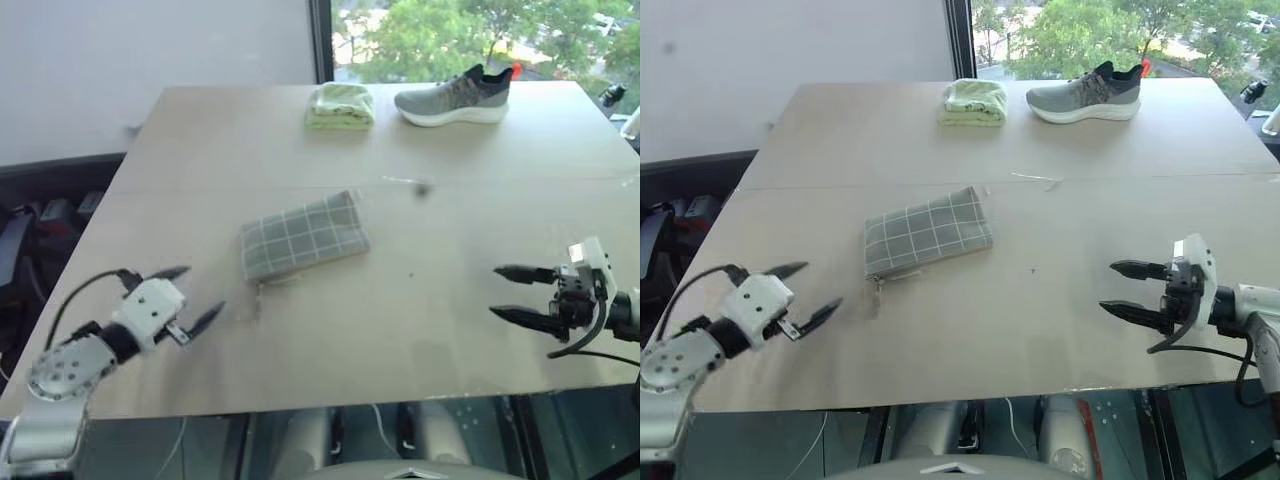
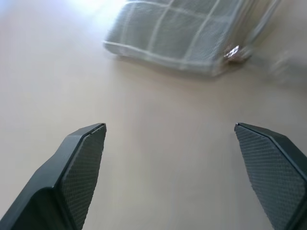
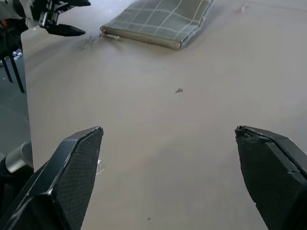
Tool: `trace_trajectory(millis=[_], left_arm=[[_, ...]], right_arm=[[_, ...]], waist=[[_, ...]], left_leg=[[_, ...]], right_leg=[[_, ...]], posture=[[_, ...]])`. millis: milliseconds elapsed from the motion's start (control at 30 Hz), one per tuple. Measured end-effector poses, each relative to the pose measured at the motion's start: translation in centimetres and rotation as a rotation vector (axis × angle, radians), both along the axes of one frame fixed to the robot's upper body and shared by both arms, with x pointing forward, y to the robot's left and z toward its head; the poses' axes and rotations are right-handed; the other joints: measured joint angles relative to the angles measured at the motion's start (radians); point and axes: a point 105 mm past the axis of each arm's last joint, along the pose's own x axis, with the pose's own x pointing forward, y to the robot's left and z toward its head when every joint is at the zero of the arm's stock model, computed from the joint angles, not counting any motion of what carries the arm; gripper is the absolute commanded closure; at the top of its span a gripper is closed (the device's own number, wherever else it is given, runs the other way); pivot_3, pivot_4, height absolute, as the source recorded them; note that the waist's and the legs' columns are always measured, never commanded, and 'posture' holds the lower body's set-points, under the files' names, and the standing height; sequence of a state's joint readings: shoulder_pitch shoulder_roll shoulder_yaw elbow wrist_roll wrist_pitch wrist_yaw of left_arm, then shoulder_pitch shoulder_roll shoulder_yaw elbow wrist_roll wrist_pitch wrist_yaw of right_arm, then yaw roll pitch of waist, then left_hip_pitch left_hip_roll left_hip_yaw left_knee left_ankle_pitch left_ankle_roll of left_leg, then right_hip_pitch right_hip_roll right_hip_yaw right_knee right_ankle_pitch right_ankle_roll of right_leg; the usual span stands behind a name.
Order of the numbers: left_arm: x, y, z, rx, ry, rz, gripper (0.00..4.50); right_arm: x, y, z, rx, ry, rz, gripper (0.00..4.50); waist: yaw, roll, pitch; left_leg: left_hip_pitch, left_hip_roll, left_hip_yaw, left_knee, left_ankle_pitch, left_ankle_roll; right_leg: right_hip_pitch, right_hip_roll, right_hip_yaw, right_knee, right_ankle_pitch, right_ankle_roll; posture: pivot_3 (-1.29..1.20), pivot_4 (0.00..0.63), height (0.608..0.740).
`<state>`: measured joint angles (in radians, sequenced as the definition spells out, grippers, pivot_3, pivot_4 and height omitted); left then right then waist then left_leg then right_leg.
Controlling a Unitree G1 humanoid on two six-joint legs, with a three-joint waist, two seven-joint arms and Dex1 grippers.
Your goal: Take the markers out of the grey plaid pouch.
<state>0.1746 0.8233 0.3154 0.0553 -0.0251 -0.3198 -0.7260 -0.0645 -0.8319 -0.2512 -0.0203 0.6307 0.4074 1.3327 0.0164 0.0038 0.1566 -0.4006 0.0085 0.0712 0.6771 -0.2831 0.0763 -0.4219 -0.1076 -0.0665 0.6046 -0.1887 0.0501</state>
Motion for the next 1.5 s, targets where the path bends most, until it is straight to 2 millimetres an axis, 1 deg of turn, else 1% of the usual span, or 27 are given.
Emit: trace_trajectory(millis=[67,133,167,267,367,433,500,533,600,633,667,733,767,800,833,900,933,1000,1033,1067,1100,1167,1200,1300,1367,1400,1500], left_arm=[[1.3,-0.2,0.4,0.153,-0.079,-0.097,0.07],[2.4,-1.8,0.5,0.236,-0.165,-0.224,0.07],[2.5,-2.1,0.5,0.247,-0.179,-0.246,0.07],[3.9,-4.8,0.6,0.376,-0.305,-0.437,0.07],[5.0,-6.0,0.6,0.466,-0.391,-0.540,0.07],[5.5,-6.4,0.6,0.483,-0.423,-0.567,0.07],[6.3,-7.0,0.4,0.511,-0.456,-0.602,0.58],[6.5,-7.2,0.3,0.517,-0.460,-0.608,0.98],[7.3,-7.8,-0.4,0.515,-0.468,-0.616,1.99],[7.5,-8.0,-0.6,0.515,-0.469,-0.618,2.23],[7.7,-8.2,-0.8,0.511,-0.477,-0.618,2.93],[8.0,-8.4,-0.3,0.511,-0.505,-0.622,3.66],[8.1,-8.5,-0.1,0.507,-0.517,-0.622,4.16],[8.3,-8.7,0.1,0.502,-0.530,-0.622,4.47],[8.4,-8.9,0.2,0.501,-0.538,-0.626,4.47],[8.5,-9.0,0.2,0.498,-0.539,-0.625,4.47],[8.5,-9.1,0.2,0.493,-0.542,-0.624,4.47],[8.7,-9.8,0.3,0.477,-0.542,-0.628,4.47],[8.9,-10.4,0.4,0.466,-0.550,-0.631,4.47],[8.9,-11.5,0.6,0.445,-0.566,-0.646,4.47],[8.9,-12.3,0.7,0.434,-0.578,-0.663,4.47],[8.8,-12.6,0.7,0.437,-0.579,-0.668,4.47],[8.8,-13.1,0.8,0.441,-0.584,-0.673,4.47],[8.8,-15.2,0.9,0.409,-0.609,-0.686,4.47],[8.7,-16.5,0.9,0.407,-0.623,-0.704,4.47],[8.7,-17.1,0.9,0.406,-0.627,-0.711,4.47],[8.8,-17.7,0.9,0.405,-0.629,-0.707,4.47]], right_arm=[[-0.1,0.2,0.5,-0.003,-0.006,0.006,0.00],[-0.2,0.5,0.7,-0.001,-0.009,0.012,0.00],[-0.2,0.6,0.7,-0.001,-0.011,0.013,0.00],[-0.2,0.9,0.9,-0.002,-0.014,0.014,0.00],[-0.2,1.3,1.2,-0.004,-0.029,0.019,0.00],[-0.3,1.4,1.4,-0.006,-0.036,0.021,0.00],[-0.3,1.7,1.6,-0.009,-0.047,0.024,0.00],[-0.2,1.9,1.7,-0.009,-0.053,0.025,0.00],[-0.3,2.4,1.9,-0.010,-0.069,0.023,0.00],[-0.3,2.6,1.9,-0.008,-0.072,0.024,0.00],[-0.3,2.9,1.9,-0.006,-0.078,0.020,0.00],[-0.1,3.4,2.0,-0.001,-0.088,0.004,0.00],[0.1,3.8,1.9,0.008,-0.087,-0.008,0.00],[0.3,4.5,1.8,0.015,-0.080,-0.016,0.00],[0.4,5.3,1.5,0.025,-0.066,-0.019,0.00],[0.6,6.3,1.3,0.035,-0.053,-0.033,0.00],[0.9,7.2,1.3,0.037,-0.055,-0.042,0.00],[1.1,9.8,0.6,0.005,-0.048,-0.026,0.00],[1.1,11.3,-0.1,-0.027,-0.034,-0.007,0.00],[1.1,12.6,-0.9,-0.052,-0.016,0.013,0.00],[1.1,13.5,-1.1,-0.050,-0.001,0.024,0.00],[1.4,14.3,-1.1,-0.048,0.012,0.023,0.00],[2.0,15.2,-1.2,-0.048,0.026,0.018,0.00],[2.7,17.3,-1.7,-0.074,0.061,0.040,0.00],[3.1,18.3,-2.4,-0.101,0.121,0.040,0.00],[3.5,18.6,-2.8,-0.113,0.167,0.020,0.00],[4.1,18.8,-3.2,-0.129,0.215,0.000,0.00]], waist=[[0.002,0.000,0.000],[0.002,0.000,0.000],[0.001,0.000,0.000],[0.003,0.000,0.000],[0.003,0.001,-0.001],[0.003,0.002,-0.002],[0.008,0.002,-0.002],[0.011,0.003,-0.003],[0.018,0.003,-0.003],[0.020,0.003,-0.003],[0.023,0.003,-0.003],[0.025,0.004,-0.004],[0.027,0.006,-0.006],[0.029,0.009,-0.008],[0.031,0.012,-0.009],[0.032,0.012,-0.010],[0.032,0.012,-0.010],[0.032,0.013,-0.010],[0.035,0.013,-0.010],[0.039,0.013,-0.010],[0.041,0.013,-0.010],[0.038,0.012,-0.011],[0.034,0.012,-0.011],[0.034,0.012,-0.011],[0.029,0.011,-0.011],[0.025,0.011,-0.011],[0.020,0.011,-0.011]], left_leg=[[0.000,0.000,0.000,0.000,0.000,0.000],[-0.001,0.000,0.000,-0.001,0.000,0.000],[-0.001,0.000,0.001,-0.001,0.000,0.000],[-0.001,-0.001,0.001,-0.003,0.000,-0.001],[0.000,-0.002,0.002,-0.004,0.000,0.000],[0.001,-0.002,0.002,-0.004,0.000,0.000],[0.002,-0.002,0.002,-0.004,0.000,0.000],[0.002,-0.002,0.003,-0.003,0.000,0.000],[0.003,-0.002,0.002,-0.002,0.003,0.005],[0.003,-0.002,0.002,-0.002,0.003,0.005],[0.003,-0.002,0.002,-0.001,0.003,0.005],[0.003,-0.002,0.002,-0.001,0.003,0.005],[0.004,-0.002,0.002,0.000,0.003,0.005],[0.004,-0.002,0.002,0.000,0.003,0.005],[0.004,-0.002,0.002,0.001,0.003,0.005],[0.003,-0.001,0.002,0.002,0.003,0.005],[0.003,-0.001,0.002,0.003,0.003,0.005],[0.002,0.000,0.001,0.005,0.003,0.005],[0.001,0.000,0.001,0.006,0.003,0.005],[-0.001,0.000,0.001,0.007,0.003,0.005],[-0.003,0.000,0.001,0.009,0.004,0.005],[-0.005,-0.001,0.002,0.010,0.005,0.002],[-0.005,-0.001,0.002,0.010,0.006,0.002],[-0.008,-0.002,0.000,0.011,0.006,0.002],[-0.010,-0.002,-0.001,0.011,0.006,0.002],[-0.011,-0.002,0.000,0.011,0.006,0.002],[-0.011,-0.002,0.001,0.011,0.006,0.002]], right_leg=[[0.000,0.000,0.000,0.000,0.000,0.000],[-0.001,-0.002,-0.001,-0.001,0.000,0.000],[-0.001,-0.002,0.000,-0.001,0.001,0.000],[-0.001,-0.003,-0.001,-0.001,0.002,0.001],[0.000,-0.003,-0.001,-0.001,0.003,0.004],[0.000,-0.003,-0.001,0.000,0.003,0.004],[0.001,-0.003,-0.002,0.001,0.003,0.004],[0.001,-0.003,-0.002,0.002,0.003,0.004],[0.003,0.002,-0.003,0.004,0.003,0.005],[0.003,0.002,-0.003,0.004,0.003,0.005],[0.003,0.003,-0.003,0.005,0.003,0.005],[0.004,0.002,-0.004,0.005,0.003,0.005],[0.004,0.002,-0.004,0.005,0.003,0.005],[0.005,0.002,-0.005,0.005,0.003,0.005],[0.006,0.001,-0.007,0.005,0.003,0.005],[0.006,0.000,-0.010,0.005,0.003,0.005],[0.006,0.000,-0.010,0.006,0.003,0.005],[0.006,0.000,-0.012,0.006,0.003,0.005],[0.006,-0.001,-0.014,0.006,0.003,0.005],[0.006,-0.001,-0.016,0.006,0.003,0.005],[0.006,-0.001,-0.016,0.005,0.003,0.005],[0.006,-0.001,-0.016,0.004,0.003,0.005],[0.006,-0.001,-0.016,0.004,0.003,0.005],[0.006,-0.001,-0.019,0.004,0.003,0.005],[0.004,0.000,-0.020,0.004,0.003,0.005],[0.004,0.000,-0.021,0.004,0.003,0.005],[0.004,0.001,-0.023,0.005,0.003,0.006]], posture=[[0.00,0.150,0.740],[0.00,0.150,0.740],[0.00,0.150,0.740],[0.00,0.150,0.740],[0.00,0.150,0.740],[0.00,0.150,0.740],[0.00,0.150,0.740],[0.00,0.150,0.740],[0.00,0.150,0.740],[0.00,0.150,0.740],[0.00,0.150,0.740],[0.00,0.150,0.740],[0.00,0.150,0.740],[0.00,0.150,0.740],[0.00,0.150,0.740],[0.00,0.150,0.740],[0.00,0.150,0.740],[0.00,0.150,0.740],[0.00,0.150,0.740],[0.00,0.150,0.740],[0.00,0.150,0.740],[0.00,0.150,0.740],[0.00,0.150,0.740],[0.00,0.150,0.740],[0.00,0.150,0.740],[0.00,0.150,0.740],[0.00,0.150,0.740]])
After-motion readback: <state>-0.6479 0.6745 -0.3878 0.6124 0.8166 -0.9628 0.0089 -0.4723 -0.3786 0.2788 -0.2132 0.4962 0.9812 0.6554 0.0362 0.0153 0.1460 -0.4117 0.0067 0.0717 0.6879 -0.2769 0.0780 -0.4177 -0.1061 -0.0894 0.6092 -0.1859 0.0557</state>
